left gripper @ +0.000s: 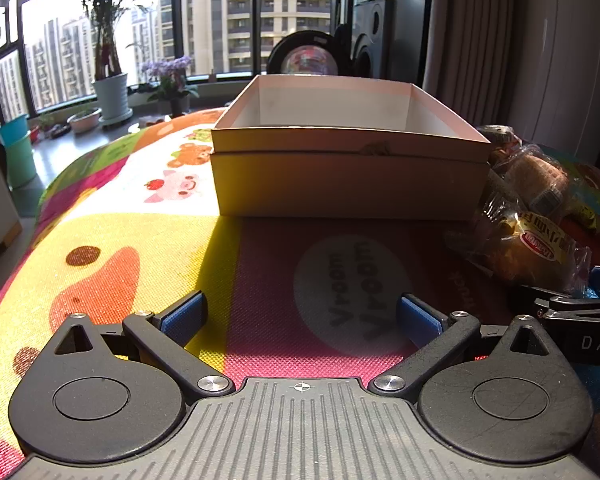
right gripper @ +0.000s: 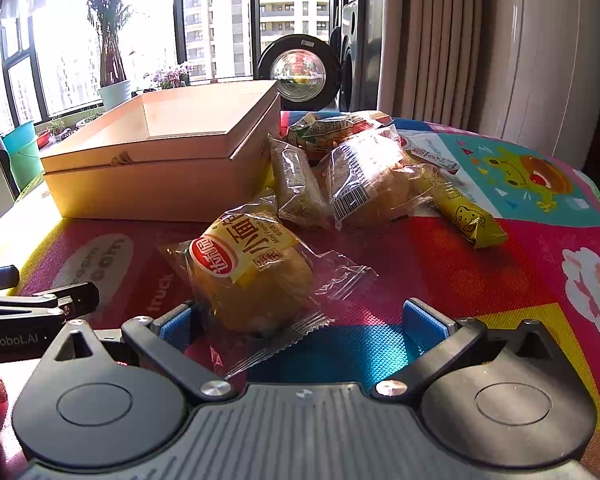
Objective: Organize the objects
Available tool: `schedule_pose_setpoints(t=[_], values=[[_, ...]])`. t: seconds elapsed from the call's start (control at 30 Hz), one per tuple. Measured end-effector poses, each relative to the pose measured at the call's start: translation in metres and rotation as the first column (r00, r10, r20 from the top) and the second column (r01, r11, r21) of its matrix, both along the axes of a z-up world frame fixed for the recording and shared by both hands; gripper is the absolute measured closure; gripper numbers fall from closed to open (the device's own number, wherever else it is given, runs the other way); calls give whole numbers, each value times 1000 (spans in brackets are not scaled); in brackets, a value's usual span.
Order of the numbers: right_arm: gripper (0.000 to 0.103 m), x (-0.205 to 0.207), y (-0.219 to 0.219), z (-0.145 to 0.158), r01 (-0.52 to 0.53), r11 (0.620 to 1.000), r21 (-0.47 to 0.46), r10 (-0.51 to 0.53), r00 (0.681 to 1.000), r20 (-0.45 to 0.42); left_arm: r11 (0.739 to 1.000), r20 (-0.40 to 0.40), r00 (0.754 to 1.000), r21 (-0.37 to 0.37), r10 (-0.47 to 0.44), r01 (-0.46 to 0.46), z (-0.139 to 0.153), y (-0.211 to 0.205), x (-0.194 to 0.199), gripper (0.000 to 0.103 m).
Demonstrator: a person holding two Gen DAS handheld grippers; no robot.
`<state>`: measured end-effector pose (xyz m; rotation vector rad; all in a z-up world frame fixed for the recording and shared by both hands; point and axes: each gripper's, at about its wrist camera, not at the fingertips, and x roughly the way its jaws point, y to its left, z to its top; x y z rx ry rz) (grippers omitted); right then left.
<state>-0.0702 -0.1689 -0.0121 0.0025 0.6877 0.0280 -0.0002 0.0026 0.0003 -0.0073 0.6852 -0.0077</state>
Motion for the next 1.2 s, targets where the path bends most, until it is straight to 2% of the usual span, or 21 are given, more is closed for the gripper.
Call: schedule_pose_setpoints(t=[0.93,1.2], values=[[0,0,0,0,0,1000,0,0,1000,-1,1000,0,1000,20,5,-5,-2,1,0,0],[0,6,-2,3,-29,1000,-9,29,998,-48,1000,0,1000,19,4,-4,-2,1,-1,0]])
